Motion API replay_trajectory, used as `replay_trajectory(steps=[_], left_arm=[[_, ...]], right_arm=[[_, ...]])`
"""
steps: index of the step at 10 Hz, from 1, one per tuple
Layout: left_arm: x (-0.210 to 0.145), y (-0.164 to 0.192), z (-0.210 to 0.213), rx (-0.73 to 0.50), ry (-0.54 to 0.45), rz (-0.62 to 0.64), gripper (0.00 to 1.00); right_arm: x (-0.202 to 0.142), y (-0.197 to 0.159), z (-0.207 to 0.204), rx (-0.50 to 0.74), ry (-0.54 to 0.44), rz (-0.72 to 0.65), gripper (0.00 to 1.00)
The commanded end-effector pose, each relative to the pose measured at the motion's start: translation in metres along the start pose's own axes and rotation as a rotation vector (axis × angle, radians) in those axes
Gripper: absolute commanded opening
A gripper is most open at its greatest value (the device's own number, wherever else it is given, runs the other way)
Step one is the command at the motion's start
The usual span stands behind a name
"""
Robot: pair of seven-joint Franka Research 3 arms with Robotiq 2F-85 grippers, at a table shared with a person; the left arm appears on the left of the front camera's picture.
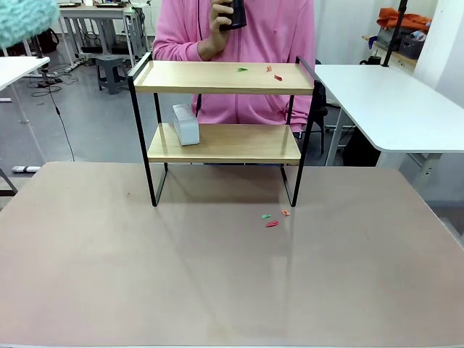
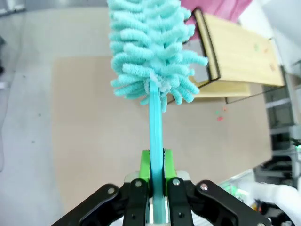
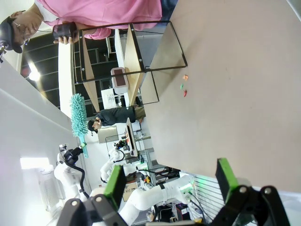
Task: Clean the shelf.
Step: Clean the remaining tier of the Shelf with the Duster once objects are removed.
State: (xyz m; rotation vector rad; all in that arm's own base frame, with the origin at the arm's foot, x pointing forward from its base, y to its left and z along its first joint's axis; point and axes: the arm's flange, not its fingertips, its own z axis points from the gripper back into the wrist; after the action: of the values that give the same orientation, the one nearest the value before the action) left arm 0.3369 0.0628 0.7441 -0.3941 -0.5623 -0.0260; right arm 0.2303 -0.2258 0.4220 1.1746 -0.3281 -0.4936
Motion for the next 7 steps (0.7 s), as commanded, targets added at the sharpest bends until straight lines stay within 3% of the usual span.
replay_trajectory(steps=[1,2,6,7], left_arm=[[0.006,-0.013,-0.019,0.026,0.088,-0.04,0.12],[0.0,0.0,0.0,0.0,0.0,0.0,0.12],[0.009,-0.004,-0.003,0.003,0.027,-0.004,0.12],[0.018,-0.019,0.012,0.005,-0.075,0.017,0.12]], right_arm=[[-0.001,0.0,0.0,0.003,0.001,0.025,1.0],[-0.001,0.0,0.0,0.003,0.001,0.025,1.0],[-0.001,0.0,0.0,0.003,0.001,0.025,1.0],[-0.001,0.0,0.0,0.003,0.001,0.025,1.0]])
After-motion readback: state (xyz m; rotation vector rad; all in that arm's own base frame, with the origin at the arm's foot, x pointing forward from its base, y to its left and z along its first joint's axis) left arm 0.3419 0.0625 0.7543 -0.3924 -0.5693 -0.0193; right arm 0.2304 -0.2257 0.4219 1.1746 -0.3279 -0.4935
